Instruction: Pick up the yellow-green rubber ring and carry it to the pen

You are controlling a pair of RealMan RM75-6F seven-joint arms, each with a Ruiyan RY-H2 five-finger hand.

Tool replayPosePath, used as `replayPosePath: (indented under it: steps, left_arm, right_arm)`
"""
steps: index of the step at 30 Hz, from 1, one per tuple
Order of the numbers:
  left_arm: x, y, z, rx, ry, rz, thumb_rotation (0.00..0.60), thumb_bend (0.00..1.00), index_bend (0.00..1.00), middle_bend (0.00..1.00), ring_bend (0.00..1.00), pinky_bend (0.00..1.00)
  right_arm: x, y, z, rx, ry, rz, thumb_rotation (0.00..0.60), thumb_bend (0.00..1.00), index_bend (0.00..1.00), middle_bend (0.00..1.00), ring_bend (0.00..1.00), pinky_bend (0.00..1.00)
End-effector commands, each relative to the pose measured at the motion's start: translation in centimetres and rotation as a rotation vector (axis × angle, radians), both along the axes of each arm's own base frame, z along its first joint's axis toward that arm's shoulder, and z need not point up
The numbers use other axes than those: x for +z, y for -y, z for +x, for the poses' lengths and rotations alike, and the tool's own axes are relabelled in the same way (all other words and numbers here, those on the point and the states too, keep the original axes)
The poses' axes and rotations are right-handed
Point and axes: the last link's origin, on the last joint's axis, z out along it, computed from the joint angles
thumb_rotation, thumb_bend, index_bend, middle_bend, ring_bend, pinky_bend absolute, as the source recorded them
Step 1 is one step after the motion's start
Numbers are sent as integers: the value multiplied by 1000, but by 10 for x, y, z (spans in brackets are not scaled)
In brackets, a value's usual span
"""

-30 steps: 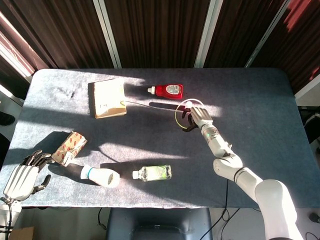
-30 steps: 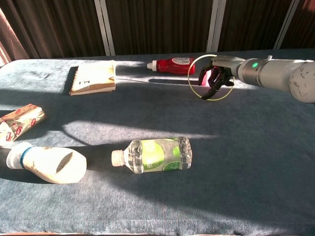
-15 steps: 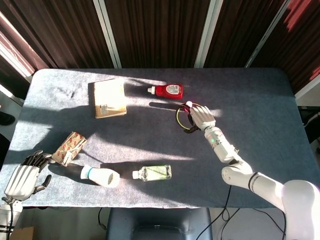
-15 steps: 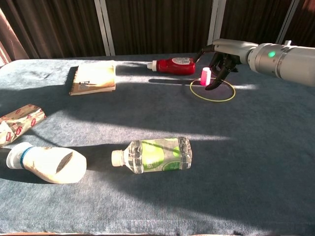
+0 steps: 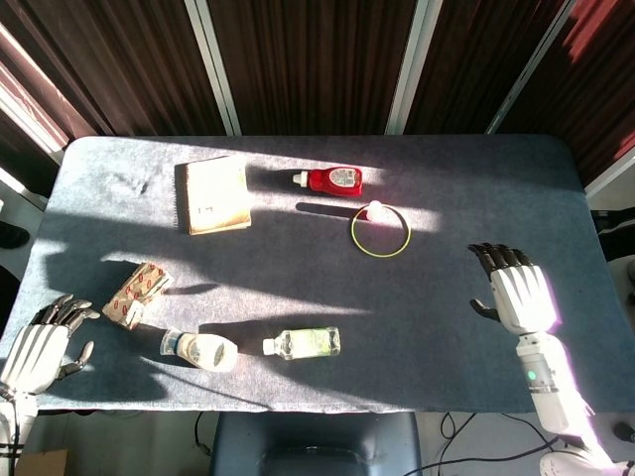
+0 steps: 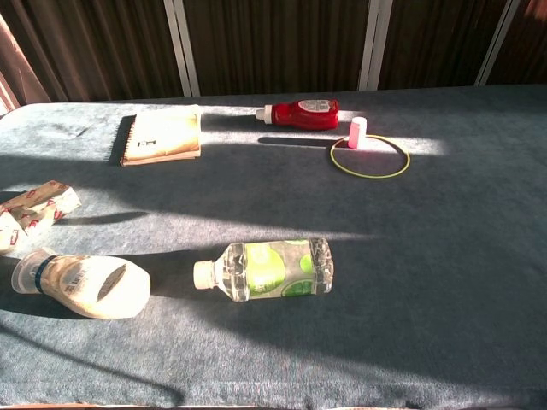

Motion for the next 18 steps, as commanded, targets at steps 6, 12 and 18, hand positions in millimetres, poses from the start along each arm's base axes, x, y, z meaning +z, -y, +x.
replayPosePath:
  steps: [6, 12, 18]
  left_arm:
    - [-3, 1, 2, -18, -10, -6, 600, 409, 321, 217, 105, 225]
    - [-3, 0, 2, -18, -14, -9, 600, 409, 316, 216, 105, 228]
    - [-3, 1, 2, -21, -21, 3, 600, 408, 313, 215, 105, 228]
  right_arm:
    - [36, -49, -63, -155, -11, -177, 600, 116, 24, 0, 0, 139]
    - [29, -55, -76, -161, -35, -195, 600, 116, 13, 0, 0, 138]
    - [23, -54, -80, -162, -13, -165, 600, 116, 14, 0, 0, 138]
